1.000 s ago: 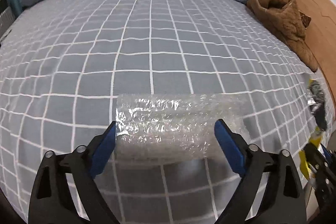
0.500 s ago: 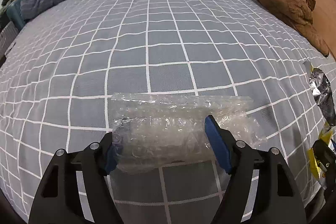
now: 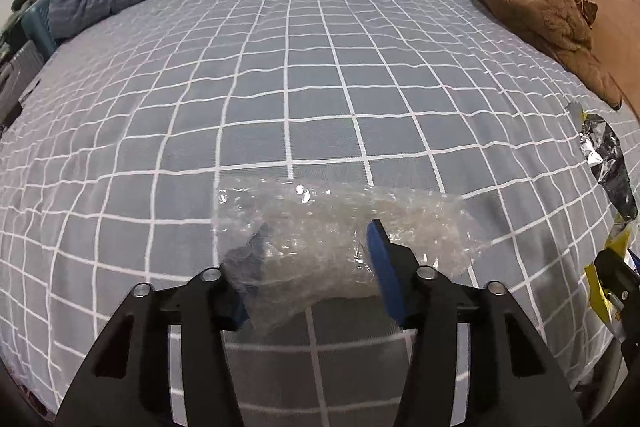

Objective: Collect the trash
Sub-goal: 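Lift the bubble wrap and yellow packet and carry them over the bin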

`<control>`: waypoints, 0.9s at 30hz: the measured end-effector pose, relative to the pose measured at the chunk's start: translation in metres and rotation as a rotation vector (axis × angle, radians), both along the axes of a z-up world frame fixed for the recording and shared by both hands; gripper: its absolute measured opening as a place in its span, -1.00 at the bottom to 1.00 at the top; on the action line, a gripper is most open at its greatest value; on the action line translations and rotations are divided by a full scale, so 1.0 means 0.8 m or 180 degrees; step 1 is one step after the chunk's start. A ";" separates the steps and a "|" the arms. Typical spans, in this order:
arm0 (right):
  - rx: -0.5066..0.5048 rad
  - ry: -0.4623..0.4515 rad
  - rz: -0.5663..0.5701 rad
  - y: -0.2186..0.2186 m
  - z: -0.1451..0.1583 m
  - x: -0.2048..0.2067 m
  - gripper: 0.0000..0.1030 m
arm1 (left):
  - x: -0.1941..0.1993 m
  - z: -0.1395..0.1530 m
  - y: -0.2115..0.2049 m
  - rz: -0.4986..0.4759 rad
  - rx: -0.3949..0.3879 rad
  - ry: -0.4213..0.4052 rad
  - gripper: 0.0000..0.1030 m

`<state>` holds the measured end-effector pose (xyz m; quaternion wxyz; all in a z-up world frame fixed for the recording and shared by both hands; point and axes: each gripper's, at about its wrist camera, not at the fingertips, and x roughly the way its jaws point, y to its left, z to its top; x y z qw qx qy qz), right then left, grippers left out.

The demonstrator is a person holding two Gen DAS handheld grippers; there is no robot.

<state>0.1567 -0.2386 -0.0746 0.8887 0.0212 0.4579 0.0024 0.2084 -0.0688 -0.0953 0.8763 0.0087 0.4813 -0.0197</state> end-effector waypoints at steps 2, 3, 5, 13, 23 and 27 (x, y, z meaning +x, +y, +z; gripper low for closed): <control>0.0001 -0.0010 0.0003 0.002 0.005 -0.003 -0.62 | -0.006 0.006 0.002 -0.0018 0.0005 -0.0013 -0.07; -0.0004 -0.0015 0.0005 0.003 0.006 -0.005 -0.62 | -0.010 0.008 0.003 -0.0018 0.0015 -0.0025 -0.08; -0.0012 -0.0031 0.0008 0.007 0.011 -0.009 -0.62 | -0.015 0.012 0.006 -0.0013 -0.0004 -0.0028 -0.09; -0.0039 -0.0082 0.0045 0.023 0.030 -0.021 -0.62 | -0.041 0.042 0.026 0.0020 -0.0098 -0.0112 -0.10; -0.0055 -0.0165 0.0119 0.050 0.056 -0.042 -0.62 | -0.080 0.081 0.052 0.0065 -0.0127 -0.0189 -0.10; -0.0055 -0.0184 0.0160 0.060 0.064 -0.054 -0.62 | -0.099 0.094 0.059 0.0082 -0.0101 -0.0196 -0.11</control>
